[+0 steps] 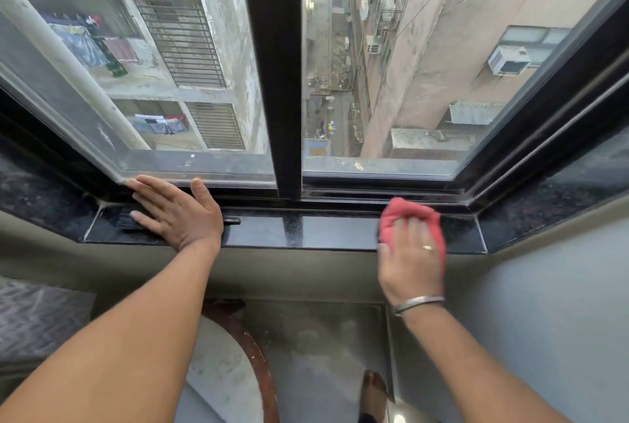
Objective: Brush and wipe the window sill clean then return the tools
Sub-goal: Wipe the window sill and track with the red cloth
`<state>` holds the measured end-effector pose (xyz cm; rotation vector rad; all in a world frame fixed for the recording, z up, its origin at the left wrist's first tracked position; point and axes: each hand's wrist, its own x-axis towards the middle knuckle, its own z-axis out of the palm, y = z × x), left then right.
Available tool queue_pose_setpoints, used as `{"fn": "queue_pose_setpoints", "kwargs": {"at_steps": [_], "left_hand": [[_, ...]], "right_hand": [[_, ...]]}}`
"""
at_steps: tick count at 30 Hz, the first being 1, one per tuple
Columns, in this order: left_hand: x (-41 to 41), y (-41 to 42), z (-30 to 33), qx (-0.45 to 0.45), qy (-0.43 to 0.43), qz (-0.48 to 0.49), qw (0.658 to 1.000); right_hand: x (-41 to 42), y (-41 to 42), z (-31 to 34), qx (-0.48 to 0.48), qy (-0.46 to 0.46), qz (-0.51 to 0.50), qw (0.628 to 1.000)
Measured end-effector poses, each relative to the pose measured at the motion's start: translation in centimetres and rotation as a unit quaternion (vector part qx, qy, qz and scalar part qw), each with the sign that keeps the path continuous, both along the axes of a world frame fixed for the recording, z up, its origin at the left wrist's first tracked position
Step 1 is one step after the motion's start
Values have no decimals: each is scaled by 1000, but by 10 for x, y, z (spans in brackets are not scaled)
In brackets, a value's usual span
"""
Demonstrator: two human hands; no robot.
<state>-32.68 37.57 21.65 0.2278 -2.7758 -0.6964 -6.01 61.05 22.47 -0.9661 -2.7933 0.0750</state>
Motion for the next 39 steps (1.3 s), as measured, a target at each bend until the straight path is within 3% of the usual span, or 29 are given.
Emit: {"fn": "queue_pose_setpoints", "kwargs": {"at_steps": [3,5,8,10,13,17,19,22,28,36,39], "left_hand": [[3,-1,-3,-15,8,-1,1000],[5,-1,-3,-14,6,4,1000],[11,10,-1,15,-3,10,1000],[14,17,-2,38,-2,20,999],[11,20,-9,42,16,26,999],[5,18,-16,40,32,39,998],[5,18,-17,41,38,39,998],[4,17,-17,46,42,38,997],[3,15,-20,48,51,40,997],[9,16,-12,48,51,37,997],[9,17,-9,50,45,36,997]], "right_hand": [[-35,-45,3,-29,20,53,998],[-51,-70,3,-47,27,156,986],[-72,-92,18,-181,41,327,927],[-78,-89,32,-261,36,365,893],[-51,-58,38,-244,103,308,914],[30,13,27,-70,260,32,962],[58,40,26,14,208,-89,974],[52,53,24,-20,31,-188,982],[11,61,38,-22,-140,-227,963],[41,69,64,-67,-223,-147,961],[62,60,64,-123,-186,-149,963]]}}
